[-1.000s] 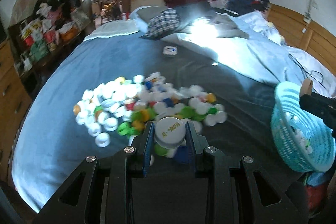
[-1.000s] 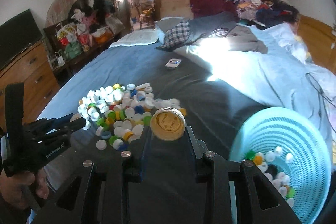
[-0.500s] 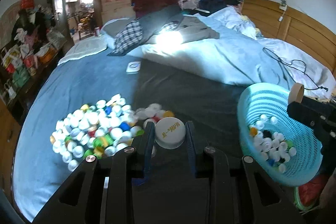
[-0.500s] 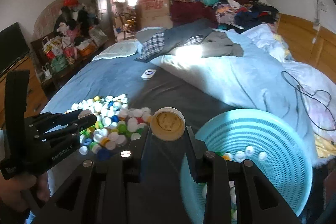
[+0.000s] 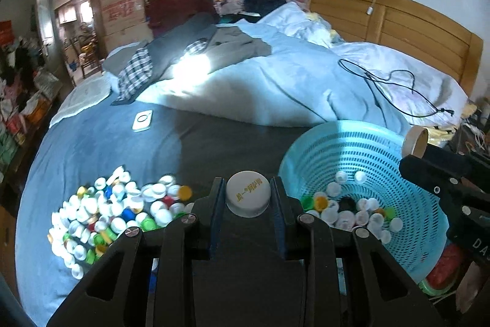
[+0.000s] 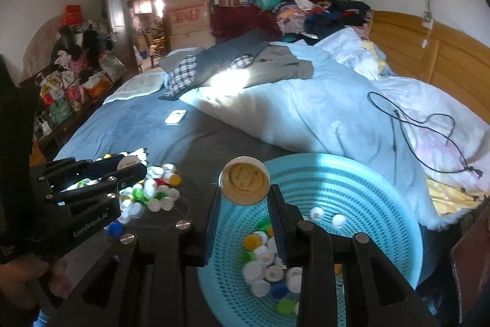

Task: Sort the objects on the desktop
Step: 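Carry both held caps over the blue colander basket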

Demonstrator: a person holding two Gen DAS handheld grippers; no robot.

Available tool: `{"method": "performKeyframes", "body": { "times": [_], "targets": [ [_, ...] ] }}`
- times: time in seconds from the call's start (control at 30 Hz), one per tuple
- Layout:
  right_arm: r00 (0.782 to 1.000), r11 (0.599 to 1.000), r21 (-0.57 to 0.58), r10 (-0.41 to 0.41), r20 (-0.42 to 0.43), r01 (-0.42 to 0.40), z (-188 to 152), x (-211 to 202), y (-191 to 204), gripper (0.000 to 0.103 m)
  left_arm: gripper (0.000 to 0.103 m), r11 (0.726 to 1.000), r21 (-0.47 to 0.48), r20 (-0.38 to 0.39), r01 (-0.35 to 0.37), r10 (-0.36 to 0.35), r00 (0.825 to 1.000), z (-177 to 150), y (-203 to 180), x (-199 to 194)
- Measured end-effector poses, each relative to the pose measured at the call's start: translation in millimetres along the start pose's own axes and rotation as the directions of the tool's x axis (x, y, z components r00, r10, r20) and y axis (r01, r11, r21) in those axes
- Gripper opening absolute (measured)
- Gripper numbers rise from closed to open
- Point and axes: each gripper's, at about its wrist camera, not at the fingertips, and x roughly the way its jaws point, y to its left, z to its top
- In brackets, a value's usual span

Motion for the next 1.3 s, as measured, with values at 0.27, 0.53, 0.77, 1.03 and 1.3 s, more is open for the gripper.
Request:
{"method": "performKeyframes", "body": {
  "times": [0.27,0.53,0.77,1.03,1.3],
  "targets": [
    [0.997,0.998,0.031,-0.047,-0.053,0.049,-2.6,3.8,-42.1,0.034,0.025,0.998,0.049,-0.039,0.046,-0.044,0.998,15.5,-35.5,15.3],
    [0.988,0.996,0.052,-0.065,-0.139,0.073,-8.9,13.1,-76.8,0.034,0.025,0.988,0.094,-0.141,0.126,-0.112,0.984,20.6,-73.2,41.3],
    [0.970,0.995,0.064,-0.058,-0.234,0.075,-22.2,33.1,-105.6,0.034,0.025,0.968,0.160,-0.251,0.191,-0.148,0.957,22.3,-107.3,68.3],
    [0.952,0.994,0.082,-0.038,-0.304,0.066,-39.2,51.5,-128.1,0.035,0.025,0.947,0.229,-0.355,0.228,-0.136,0.925,19.2,-132.3,99.3],
    [0.933,0.995,0.090,-0.018,-0.359,0.054,-58.5,65.6,-130.1,0.035,0.025,0.939,0.257,-0.416,0.227,-0.105,0.903,3.3,-141.3,118.1]
  ]
}}
